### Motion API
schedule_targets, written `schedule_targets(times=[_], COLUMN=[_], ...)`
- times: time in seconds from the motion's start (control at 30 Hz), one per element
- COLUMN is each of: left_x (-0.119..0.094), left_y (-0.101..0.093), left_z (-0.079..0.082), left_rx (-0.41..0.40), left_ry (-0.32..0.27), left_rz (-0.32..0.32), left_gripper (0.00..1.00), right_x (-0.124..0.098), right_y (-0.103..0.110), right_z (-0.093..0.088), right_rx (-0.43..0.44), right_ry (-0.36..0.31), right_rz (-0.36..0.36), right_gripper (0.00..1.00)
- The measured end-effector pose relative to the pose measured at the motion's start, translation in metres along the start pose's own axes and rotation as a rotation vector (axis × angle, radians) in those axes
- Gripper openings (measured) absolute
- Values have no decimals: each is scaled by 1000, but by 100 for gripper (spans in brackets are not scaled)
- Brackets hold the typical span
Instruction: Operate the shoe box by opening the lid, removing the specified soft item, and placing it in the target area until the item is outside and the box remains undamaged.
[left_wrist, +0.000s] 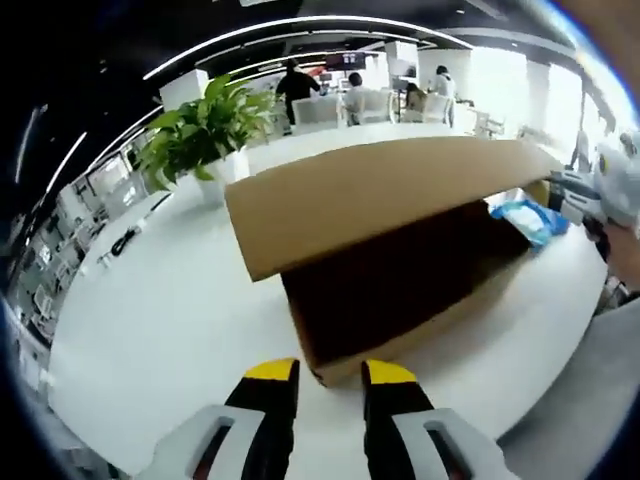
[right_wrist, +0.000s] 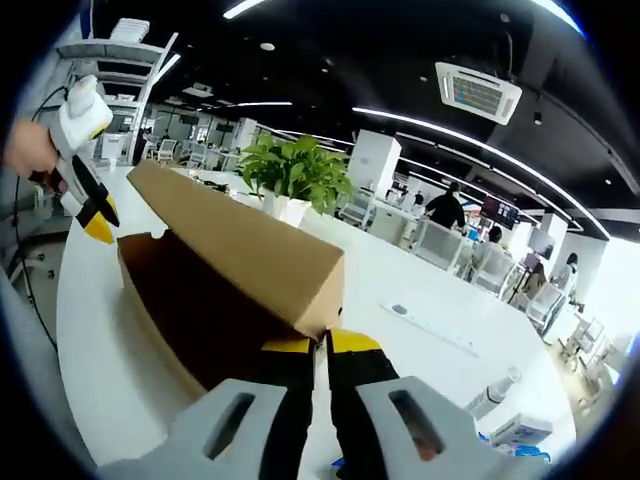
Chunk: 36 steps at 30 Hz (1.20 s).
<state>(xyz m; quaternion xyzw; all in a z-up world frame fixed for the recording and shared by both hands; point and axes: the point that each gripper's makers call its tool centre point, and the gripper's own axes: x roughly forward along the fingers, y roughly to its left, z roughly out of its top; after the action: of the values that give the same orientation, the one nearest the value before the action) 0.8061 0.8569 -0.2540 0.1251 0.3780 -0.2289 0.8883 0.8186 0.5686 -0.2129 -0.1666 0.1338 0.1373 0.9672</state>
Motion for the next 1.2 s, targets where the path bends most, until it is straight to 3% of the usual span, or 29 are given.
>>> schedule_targets(times=[0.57,1.2], left_x=[-1,0], left_y=[0,3], left_z=[-16,-13], left_rx=[1,20], left_ry=[23,-2], left_rz=[-21,-56], left_gripper=[28,30], right_x=[-14,-37], right_y=[16,30], right_z=[-31,-54], right_rx=[5,12], right_ry=[101,161], right_rz=[36,77], right_gripper=[1,10])
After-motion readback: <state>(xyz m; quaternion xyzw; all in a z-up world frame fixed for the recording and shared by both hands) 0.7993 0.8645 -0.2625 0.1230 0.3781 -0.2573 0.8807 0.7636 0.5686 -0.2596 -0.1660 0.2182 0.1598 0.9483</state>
